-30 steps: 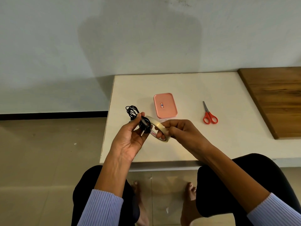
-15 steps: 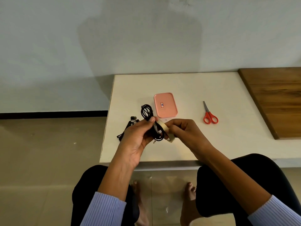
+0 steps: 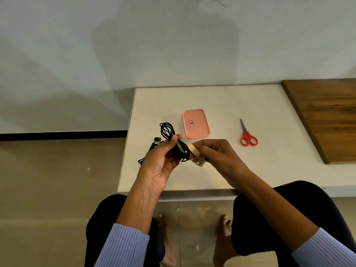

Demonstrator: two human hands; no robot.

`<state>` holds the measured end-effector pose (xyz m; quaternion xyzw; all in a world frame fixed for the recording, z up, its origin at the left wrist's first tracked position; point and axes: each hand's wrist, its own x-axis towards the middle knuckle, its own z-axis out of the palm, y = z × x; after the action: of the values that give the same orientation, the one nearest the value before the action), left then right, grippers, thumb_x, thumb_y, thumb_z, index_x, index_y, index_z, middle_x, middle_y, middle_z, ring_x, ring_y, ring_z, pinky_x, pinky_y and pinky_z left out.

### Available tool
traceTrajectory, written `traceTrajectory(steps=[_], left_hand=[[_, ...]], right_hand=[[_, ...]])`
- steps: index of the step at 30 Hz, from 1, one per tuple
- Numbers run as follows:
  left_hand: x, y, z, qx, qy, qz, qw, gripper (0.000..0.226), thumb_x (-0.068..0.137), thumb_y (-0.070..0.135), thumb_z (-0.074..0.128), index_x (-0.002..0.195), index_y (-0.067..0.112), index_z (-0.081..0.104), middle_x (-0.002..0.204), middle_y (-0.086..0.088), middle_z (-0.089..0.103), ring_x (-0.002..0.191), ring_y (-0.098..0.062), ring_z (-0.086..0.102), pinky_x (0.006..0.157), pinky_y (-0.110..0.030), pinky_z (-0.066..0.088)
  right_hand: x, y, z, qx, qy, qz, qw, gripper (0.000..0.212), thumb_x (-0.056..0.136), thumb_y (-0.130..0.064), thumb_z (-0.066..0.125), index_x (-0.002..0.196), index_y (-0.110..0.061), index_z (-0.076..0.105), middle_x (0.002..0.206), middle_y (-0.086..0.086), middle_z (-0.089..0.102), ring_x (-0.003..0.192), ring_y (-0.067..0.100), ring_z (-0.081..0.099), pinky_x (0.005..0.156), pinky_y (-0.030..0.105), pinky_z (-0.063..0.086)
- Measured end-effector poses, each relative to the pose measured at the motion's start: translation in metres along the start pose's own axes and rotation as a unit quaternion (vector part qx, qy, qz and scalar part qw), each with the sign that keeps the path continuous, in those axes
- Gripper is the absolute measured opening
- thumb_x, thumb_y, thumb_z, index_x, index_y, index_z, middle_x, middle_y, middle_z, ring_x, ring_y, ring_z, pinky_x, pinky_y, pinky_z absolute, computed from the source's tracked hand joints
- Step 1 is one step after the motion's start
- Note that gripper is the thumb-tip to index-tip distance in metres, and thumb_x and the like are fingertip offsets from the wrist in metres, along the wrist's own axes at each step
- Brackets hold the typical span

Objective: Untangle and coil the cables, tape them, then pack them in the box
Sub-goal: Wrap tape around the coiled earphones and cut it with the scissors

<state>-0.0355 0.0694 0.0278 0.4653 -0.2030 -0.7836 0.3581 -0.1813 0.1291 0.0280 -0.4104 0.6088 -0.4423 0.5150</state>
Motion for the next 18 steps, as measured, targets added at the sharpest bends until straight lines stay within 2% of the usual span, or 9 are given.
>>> traceTrajectory(steps=[4,8,10,12,14,16,18], left_hand=[[0.0009,0.001,-0.0012,-0.001,0.006,0.003,1.0,0.01,0.084,0.011,0.064,0.088,0.004,0.069,0.089,-0.011,0.07,0.095,-0.026,0.065,0.098,-0.049,0.047],[0.0007,0.0013,-0.0022,0.006,-0.003,0.006,1.0,0.01,0.084,0.011,0.063,0.086,0.004,0.07,0.08,-0.009,0.072,0.086,-0.025,0.067,0.093,-0.048,0.05],[0.0007,0.0004,-0.0031,0.02,-0.012,0.01,1.0,0.01,0.083,0.012,0.064,0.087,0.005,0.07,0.079,-0.008,0.072,0.083,-0.024,0.067,0.085,-0.043,0.055],[0.0001,-0.0016,-0.0018,0.04,-0.02,0.018,0.999,0.011,0.084,0.014,0.063,0.087,0.006,0.07,0.078,-0.007,0.071,0.08,-0.023,0.067,0.071,-0.033,0.059],[-0.0012,-0.0034,0.0001,0.049,-0.021,0.022,0.998,0.01,0.085,0.014,0.062,0.087,0.007,0.07,0.075,-0.005,0.072,0.074,-0.018,0.068,0.062,-0.027,0.058],[-0.0013,-0.0034,0.001,0.039,-0.022,0.016,0.999,0.009,0.084,0.014,0.063,0.086,0.008,0.07,0.075,-0.005,0.071,0.075,-0.018,0.068,0.065,-0.028,0.058],[-0.0006,-0.0012,0.0003,0.016,-0.021,0.003,1.0,0.009,0.083,0.013,0.064,0.086,0.007,0.07,0.078,-0.008,0.07,0.081,-0.024,0.066,0.079,-0.036,0.057]], right_hand=[[-0.0001,-0.0015,-0.0004,-0.001,-0.012,0.002,1.0,0.028,0.089,-0.004,0.05,0.091,-0.016,0.076,0.077,0.006,0.07,0.077,0.015,0.057,0.079,0.037,0.046],[-0.0029,-0.0035,0.0003,0.015,-0.022,0.007,1.0,0.029,0.092,-0.009,0.05,0.088,-0.02,0.076,0.082,0.009,0.071,0.078,0.012,0.059,0.085,0.038,0.047],[-0.0047,-0.0046,0.0011,0.025,-0.023,0.008,0.999,0.025,0.094,-0.018,0.053,0.082,-0.017,0.075,0.076,0.003,0.07,0.074,0.011,0.059,0.082,0.034,0.045],[-0.0058,-0.005,0.002,0.012,-0.017,0.008,1.0,0.025,0.092,-0.027,0.055,0.078,-0.015,0.072,0.069,-0.002,0.068,0.07,0.009,0.058,0.077,0.028,0.044],[-0.0062,-0.0049,0.0033,0.006,-0.002,0.01,1.0,0.029,0.091,-0.033,0.055,0.073,-0.014,0.069,0.065,-0.003,0.066,0.068,0.01,0.057,0.075,0.028,0.044],[-0.0055,-0.0044,0.0036,0.01,0.008,0.009,1.0,0.031,0.09,-0.034,0.056,0.071,-0.014,0.069,0.064,-0.003,0.066,0.068,0.012,0.057,0.075,0.028,0.045],[-0.005,-0.0055,0.0023,0.011,-0.012,0.002,1.0,0.026,0.091,-0.03,0.056,0.078,-0.014,0.072,0.069,-0.003,0.069,0.07,0.011,0.059,0.076,0.027,0.047]])
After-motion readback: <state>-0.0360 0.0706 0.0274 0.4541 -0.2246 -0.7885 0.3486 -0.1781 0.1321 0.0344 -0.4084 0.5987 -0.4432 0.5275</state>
